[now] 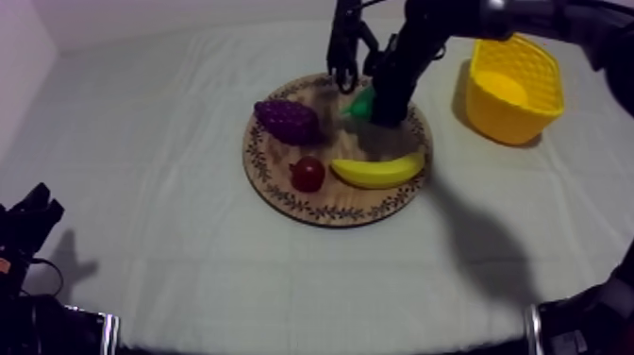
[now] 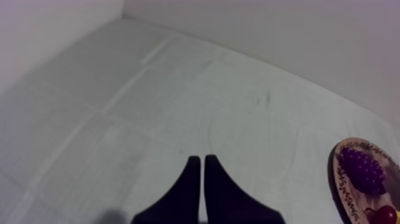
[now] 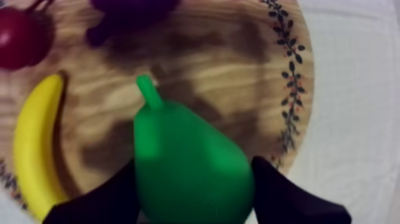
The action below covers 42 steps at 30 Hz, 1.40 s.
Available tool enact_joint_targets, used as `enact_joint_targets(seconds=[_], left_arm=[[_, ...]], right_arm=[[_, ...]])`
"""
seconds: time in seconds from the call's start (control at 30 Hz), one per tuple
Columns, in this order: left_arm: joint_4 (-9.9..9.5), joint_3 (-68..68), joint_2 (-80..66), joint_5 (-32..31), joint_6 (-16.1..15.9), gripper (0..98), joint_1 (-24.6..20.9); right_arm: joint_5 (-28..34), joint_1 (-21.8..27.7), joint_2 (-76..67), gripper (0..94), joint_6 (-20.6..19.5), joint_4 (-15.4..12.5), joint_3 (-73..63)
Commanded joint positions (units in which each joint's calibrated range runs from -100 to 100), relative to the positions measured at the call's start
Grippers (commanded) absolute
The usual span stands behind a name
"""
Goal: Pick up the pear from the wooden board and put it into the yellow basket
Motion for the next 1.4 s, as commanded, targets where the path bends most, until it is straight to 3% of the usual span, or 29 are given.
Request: enact_joint_targets(seconds=[0.0, 0.3, 0.57, 0.93, 1.37], left_arm=[[0.01, 0.0, 0.0, 0.0, 0.0, 0.1, 0.0], [0.01, 0.0, 0.0, 0.0, 0.0, 0.1, 0.0], [0.01, 0.0, 0.0, 0.0, 0.0, 0.1, 0.0], [0.01, 0.0, 0.0, 0.0, 0.0, 0.1, 0.0], [0.01, 0.0, 0.0, 0.0, 0.0, 0.1, 0.0]], right_arm=[[1.8, 0.6, -7.7, 45.8, 0.5, 0.0, 3.9], [11.1, 7.1, -28.7, 46.7, 2.7, -0.4, 10.8], [14.8, 14.9, -35.1, 47.6, 3.8, -0.3, 12.8], [15.1, 22.9, -25.0, 48.2, 5.5, -1.0, 5.8], [8.9, 23.7, -5.3, 49.1, 3.5, 0.1, -2.3]])
